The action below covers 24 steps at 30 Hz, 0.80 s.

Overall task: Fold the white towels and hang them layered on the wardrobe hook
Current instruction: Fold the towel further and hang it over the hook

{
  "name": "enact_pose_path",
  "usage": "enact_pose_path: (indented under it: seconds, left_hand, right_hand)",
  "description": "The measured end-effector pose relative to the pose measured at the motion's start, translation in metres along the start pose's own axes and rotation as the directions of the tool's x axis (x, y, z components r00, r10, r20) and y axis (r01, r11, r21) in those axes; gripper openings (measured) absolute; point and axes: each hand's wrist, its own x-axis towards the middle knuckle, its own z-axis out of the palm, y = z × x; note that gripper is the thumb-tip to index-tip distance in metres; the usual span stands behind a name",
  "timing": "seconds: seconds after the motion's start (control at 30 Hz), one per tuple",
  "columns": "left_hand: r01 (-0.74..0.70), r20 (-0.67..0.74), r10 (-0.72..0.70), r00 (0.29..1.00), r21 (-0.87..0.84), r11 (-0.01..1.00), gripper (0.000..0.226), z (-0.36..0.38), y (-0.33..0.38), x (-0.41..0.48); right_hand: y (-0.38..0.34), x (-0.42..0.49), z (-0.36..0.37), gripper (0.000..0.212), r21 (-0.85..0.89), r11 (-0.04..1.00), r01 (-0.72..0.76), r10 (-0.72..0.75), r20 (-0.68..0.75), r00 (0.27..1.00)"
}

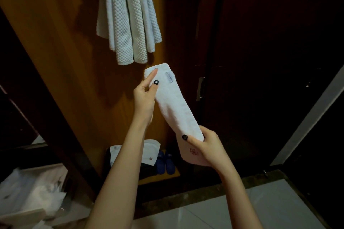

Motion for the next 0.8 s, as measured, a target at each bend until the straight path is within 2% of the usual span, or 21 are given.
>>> enact_pose_path:
  seconds: [0.1,0.23,0.47,0.6,0.8]
  left_hand:
    - [0.033,-0.035,-0.033,0.999,-0.010,0.999,0.038,-0.006,-0.006,0.006]
    - [0.066,-0.043,-0.068,0.997,-0.048,0.997,0.041,-0.011,-0.012,0.014]
    - [0.210,0.028,-0.208,0.978,-0.137,0.968,0.045,0.006,-0.020,0.020]
    - [0.218,0.039,-0.215,0.976,-0.195,0.956,0.043,0.016,-0.019,0.032]
    - [0.252,0.056,-0.250,0.967,-0.035,0.967,0.048,0.019,-0.022,0.056]
  right_hand:
    - [0.008,-0.003,-0.004,0.002,-0.042,0.998,-0.047,0.047,-0.008,0.999]
    - [0.017,-0.007,-0.012,0.017,-0.040,0.995,-0.090,0.090,-0.001,0.996]
    - [0.015,-0.013,-0.018,0.014,0.252,0.964,-0.082,0.061,0.093,0.994]
    - [0.018,-0.021,-0.019,0.029,0.463,0.875,-0.144,0.100,0.118,0.988]
    - [0.010,-0.020,-0.025,0.035,0.442,0.891,-0.105,0.067,0.102,0.993]
